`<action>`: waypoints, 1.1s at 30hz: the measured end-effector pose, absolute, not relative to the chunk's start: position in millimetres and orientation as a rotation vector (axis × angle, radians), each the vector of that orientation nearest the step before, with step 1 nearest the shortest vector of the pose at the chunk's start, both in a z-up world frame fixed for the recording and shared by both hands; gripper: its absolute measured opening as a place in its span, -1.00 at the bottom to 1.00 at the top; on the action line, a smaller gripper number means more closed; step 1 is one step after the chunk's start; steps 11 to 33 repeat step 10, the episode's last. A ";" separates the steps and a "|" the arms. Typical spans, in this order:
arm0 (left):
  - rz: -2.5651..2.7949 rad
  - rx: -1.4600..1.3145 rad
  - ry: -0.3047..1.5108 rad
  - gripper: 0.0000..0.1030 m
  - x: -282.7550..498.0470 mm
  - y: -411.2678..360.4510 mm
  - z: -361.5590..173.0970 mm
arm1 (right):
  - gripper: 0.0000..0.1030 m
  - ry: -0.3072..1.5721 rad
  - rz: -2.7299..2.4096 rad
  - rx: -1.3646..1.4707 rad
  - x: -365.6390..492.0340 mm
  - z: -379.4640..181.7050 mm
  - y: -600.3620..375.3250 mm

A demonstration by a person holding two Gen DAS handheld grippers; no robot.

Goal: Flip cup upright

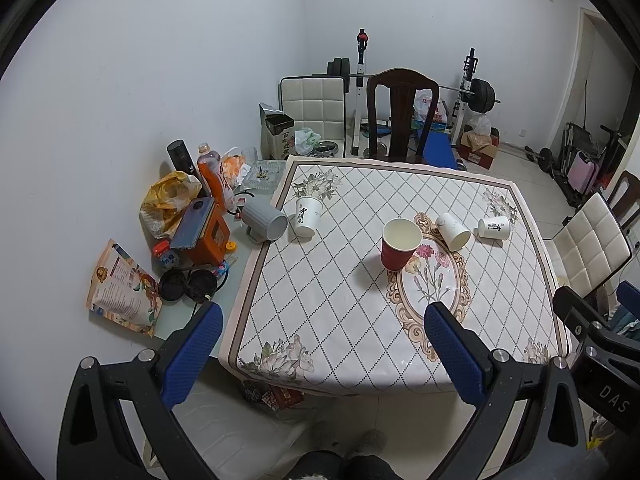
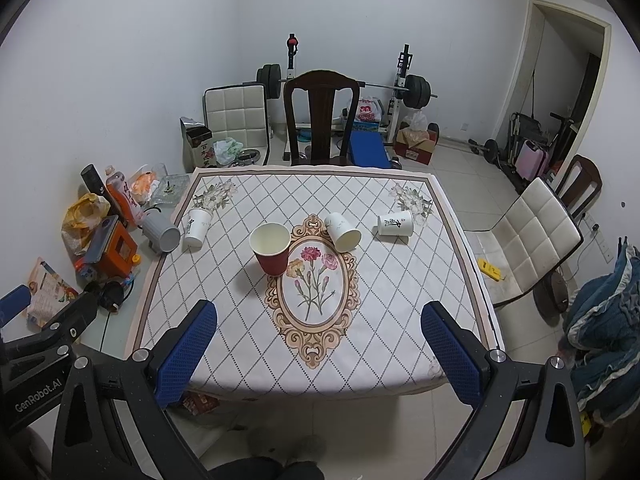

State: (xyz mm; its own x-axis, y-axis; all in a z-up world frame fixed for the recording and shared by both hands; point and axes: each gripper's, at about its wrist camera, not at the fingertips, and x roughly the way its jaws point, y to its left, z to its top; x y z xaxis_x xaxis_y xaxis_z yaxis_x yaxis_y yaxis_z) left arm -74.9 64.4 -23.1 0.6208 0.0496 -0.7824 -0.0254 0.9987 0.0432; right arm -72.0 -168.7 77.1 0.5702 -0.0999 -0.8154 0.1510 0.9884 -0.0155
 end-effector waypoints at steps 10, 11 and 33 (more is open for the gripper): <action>0.046 0.031 0.897 1.00 -77.0 61.0 -21.6 | 1.00 0.950 -0.143 0.057 -84.2 77.6 -163.1; 0.046 0.031 0.897 1.00 -77.0 61.0 -21.6 | 1.00 0.950 -0.143 0.057 -84.2 77.6 -163.1; 0.046 0.031 0.897 1.00 -77.0 61.0 -21.6 | 1.00 0.950 -0.143 0.057 -84.2 77.6 -163.1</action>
